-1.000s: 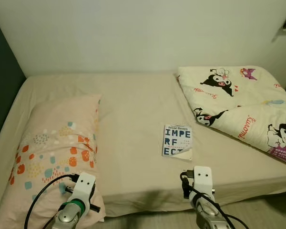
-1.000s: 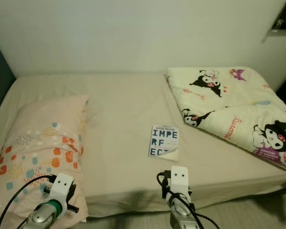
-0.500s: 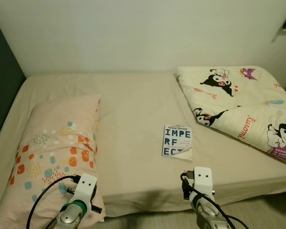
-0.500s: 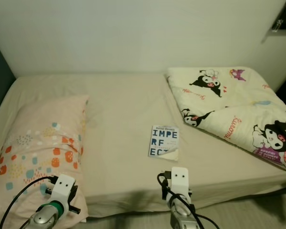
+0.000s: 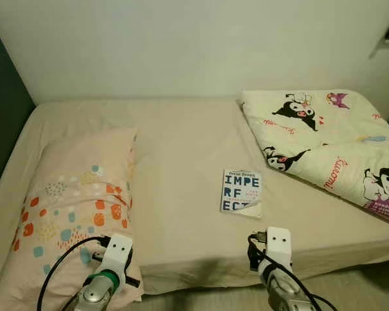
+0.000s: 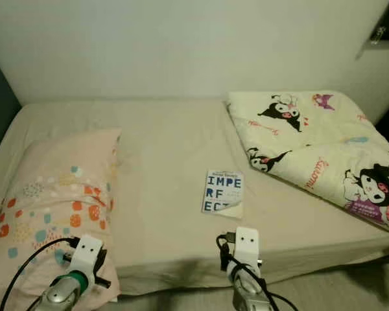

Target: Clean up the room

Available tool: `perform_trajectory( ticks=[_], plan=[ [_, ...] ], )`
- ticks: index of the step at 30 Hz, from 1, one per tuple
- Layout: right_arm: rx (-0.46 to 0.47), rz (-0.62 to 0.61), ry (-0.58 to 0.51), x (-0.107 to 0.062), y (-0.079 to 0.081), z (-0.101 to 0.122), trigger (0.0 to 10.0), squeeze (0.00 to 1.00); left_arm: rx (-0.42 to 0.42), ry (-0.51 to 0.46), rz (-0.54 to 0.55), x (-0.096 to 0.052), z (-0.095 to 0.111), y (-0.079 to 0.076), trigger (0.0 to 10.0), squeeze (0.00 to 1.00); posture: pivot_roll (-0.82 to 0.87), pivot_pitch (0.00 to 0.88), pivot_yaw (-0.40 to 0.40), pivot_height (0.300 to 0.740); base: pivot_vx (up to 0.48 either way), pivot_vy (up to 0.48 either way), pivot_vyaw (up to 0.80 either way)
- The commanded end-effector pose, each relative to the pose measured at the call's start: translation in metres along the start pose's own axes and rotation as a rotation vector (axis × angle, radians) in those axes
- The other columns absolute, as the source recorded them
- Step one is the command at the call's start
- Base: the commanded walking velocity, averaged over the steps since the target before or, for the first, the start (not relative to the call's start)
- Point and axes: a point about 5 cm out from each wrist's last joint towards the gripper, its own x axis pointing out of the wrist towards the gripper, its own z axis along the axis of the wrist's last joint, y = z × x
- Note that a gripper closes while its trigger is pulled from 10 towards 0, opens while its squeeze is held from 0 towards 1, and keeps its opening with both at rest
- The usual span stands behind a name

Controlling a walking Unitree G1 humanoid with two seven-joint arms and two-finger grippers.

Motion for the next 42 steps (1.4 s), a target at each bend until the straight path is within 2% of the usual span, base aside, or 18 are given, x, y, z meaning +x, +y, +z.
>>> perform_trajectory(
  ticks=[1,16,19,22,25,36,42],
  plan=[
    [0.020,-0.003,0.017,0.000,-0.001,-0.004,10.0,0.00,-0.002,0.008,-0.007,-0.003,-0.004,-0.002,10.0,0.00,0.11,0.016,0.023,0.740,0.000,0.000,0.00],
    [0.027,0.005,0.023,0.000,0.000,-0.005,10.0,0.00,-0.004,-0.012,-0.010,-0.004,0.000,-0.003,10.0,0.00,0.11,0.014,0.020,0.740,0.000,0.000,0.00],
    [0.067,-0.058,0.040,0.001,-0.006,-0.006,10.0,0.00,-0.005,-0.018,-0.011,-0.004,0.001,-0.003,10.0,0.00,0.11,0.010,0.017,0.740,0.000,0.000,0.00],
    [0.084,-0.069,0.054,0.002,-0.009,-0.008,10.0,0.00,-0.005,-0.020,-0.011,-0.004,0.002,-0.003,10.0,0.00,0.11,0.010,0.017,0.740,0.000,0.000,0.00],
    [0.013,-0.044,0.054,0.003,-0.003,-0.006,10.0,0.00,0.014,-0.015,-0.016,-0.004,0.002,-0.003,10.0,0.00,0.11,0.004,0.016,0.740,0.000,0.000,0.00],
    [0.054,-0.046,0.006,0.003,-0.003,-0.002,10.0,0.00,0.009,0.022,-0.019,-0.003,-0.004,-0.004,10.0,0.00,0.11,0.000,0.017,0.740,0.000,0.000,0.00],
    [0.041,-0.050,-0.011,0.003,-0.004,0.000,10.0,0.00,0.003,0.067,-0.018,-0.002,-0.010,-0.009,10.0,0.00,0.11,0.000,0.013,0.740,0.000,0.000,0.00]
  ],
)
